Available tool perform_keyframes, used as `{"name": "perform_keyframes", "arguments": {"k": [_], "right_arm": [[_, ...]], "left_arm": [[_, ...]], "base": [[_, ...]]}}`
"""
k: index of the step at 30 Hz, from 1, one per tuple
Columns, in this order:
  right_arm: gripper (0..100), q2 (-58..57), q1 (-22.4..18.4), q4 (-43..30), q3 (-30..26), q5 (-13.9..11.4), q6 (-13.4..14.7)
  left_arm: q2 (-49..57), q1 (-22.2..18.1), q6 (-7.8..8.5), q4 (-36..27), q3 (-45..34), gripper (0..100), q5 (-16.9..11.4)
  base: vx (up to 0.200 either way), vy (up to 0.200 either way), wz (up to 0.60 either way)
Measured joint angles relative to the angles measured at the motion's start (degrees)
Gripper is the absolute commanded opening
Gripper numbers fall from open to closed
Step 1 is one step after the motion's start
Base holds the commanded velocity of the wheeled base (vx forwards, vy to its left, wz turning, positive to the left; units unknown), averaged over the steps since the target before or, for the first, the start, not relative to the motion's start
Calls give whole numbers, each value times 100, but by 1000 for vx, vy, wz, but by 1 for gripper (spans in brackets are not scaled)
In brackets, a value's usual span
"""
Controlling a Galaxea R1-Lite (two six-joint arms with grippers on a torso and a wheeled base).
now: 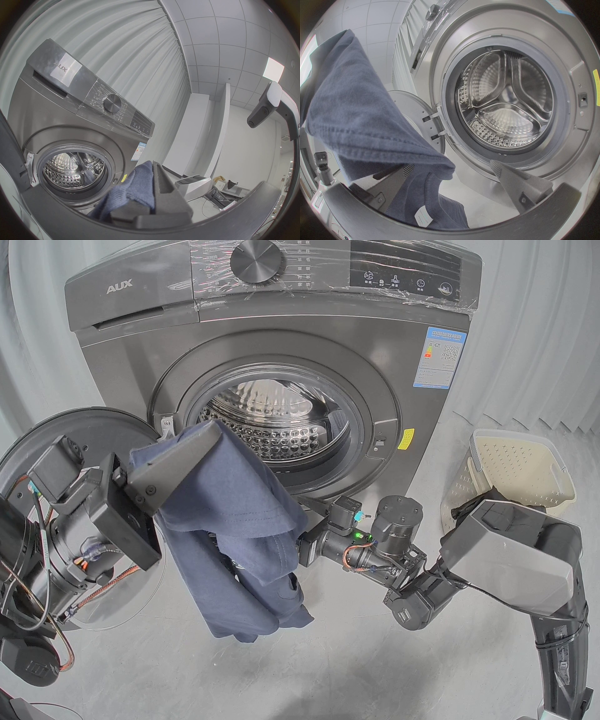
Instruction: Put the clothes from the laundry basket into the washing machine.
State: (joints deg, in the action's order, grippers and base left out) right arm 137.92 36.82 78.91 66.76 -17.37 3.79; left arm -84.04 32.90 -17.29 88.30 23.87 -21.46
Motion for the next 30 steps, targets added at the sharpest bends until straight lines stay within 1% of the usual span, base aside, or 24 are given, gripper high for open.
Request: {"name": "perform_keyframes", "arguments": {"k": [6, 11, 12, 16, 22, 26, 30], "right_arm": [[100, 151, 56, 38, 301, -187, 0], [100, 207, 179, 71, 383, -217, 6], [0, 212, 185, 79, 389, -213, 4], [0, 223, 277, 84, 394, -204, 1], [0, 196, 308, 143, 358, -197, 12], [0, 105, 240, 235, 163, -189, 17], [0, -132, 138, 279, -267, -184, 23]], "left_arm": [[-41, 11, -1, 5, -12, 0, 9], [-85, 9, 0, 9, -39, 0, 11], [-90, 9, 0, 9, -39, 0, 11], [-118, 0, -6, 9, -33, 0, 20], [-140, -35, -9, 9, 0, 0, 20], [-146, -61, -9, 9, 20, 0, 20], [-154, -72, -9, 5, 29, 0, 24]], "base": [[0, 0, 0], [0, 0, 0], [0, 0, 0], [0, 0, 0], [0, 0, 0], [0, 0, 0], [0, 0, 0]]}}
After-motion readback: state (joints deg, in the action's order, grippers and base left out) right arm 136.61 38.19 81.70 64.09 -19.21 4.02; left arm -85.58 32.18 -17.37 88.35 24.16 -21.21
